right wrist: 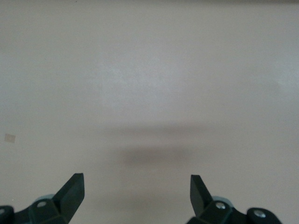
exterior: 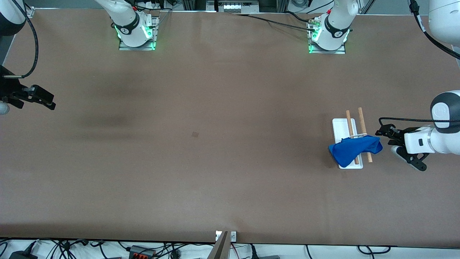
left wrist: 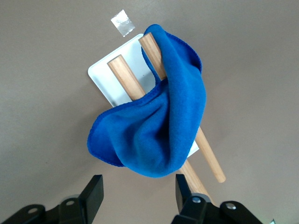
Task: Pass towel and hang on rack
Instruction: 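Open the left gripper and draw it back from the rack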
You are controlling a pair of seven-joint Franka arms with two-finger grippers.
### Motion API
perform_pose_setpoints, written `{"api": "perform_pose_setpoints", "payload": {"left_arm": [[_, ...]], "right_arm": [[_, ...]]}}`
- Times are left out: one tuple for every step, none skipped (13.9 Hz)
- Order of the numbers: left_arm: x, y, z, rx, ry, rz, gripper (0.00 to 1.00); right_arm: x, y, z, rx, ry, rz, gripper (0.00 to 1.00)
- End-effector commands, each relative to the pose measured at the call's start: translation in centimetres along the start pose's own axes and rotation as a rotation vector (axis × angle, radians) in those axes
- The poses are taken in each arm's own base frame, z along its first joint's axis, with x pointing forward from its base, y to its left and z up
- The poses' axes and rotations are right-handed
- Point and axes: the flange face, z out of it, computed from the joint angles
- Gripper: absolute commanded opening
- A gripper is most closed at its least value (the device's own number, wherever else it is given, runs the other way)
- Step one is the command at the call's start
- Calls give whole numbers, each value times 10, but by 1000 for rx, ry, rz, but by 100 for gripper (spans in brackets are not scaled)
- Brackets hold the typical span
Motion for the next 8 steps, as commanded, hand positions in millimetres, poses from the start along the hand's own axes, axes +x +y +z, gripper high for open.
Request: {"api": "perform_pose_setpoints", "payload": {"left_arm": [[-13,-4,-9,-44,17,2,71],[-14,-4,-11,-43,19,0,72],[-17,-2,-12,-52,10,-2,70],[-22,1,-16,-67,-6,-14,70],[-26,4,-20,-79,-18,-20,70],[-29,6,-26,-76,-17,-20,70],[-30,8,-32,-69,-13,-16,70],[-33,10,-36,-76,-21,-18,70]], "right_arm": [[-6,0,-13,5,4,-8,100],[-7,-1,-15,5,4,-7,100],[-7,-2,-16,5,-4,-3,100],[-8,-1,-17,5,-11,1,100],[-8,-1,-20,7,-10,3,100],[-8,-4,-20,7,-10,-1,100],[-8,-6,-20,7,-9,-6,100],[-7,-8,-19,8,-12,-13,100]]}}
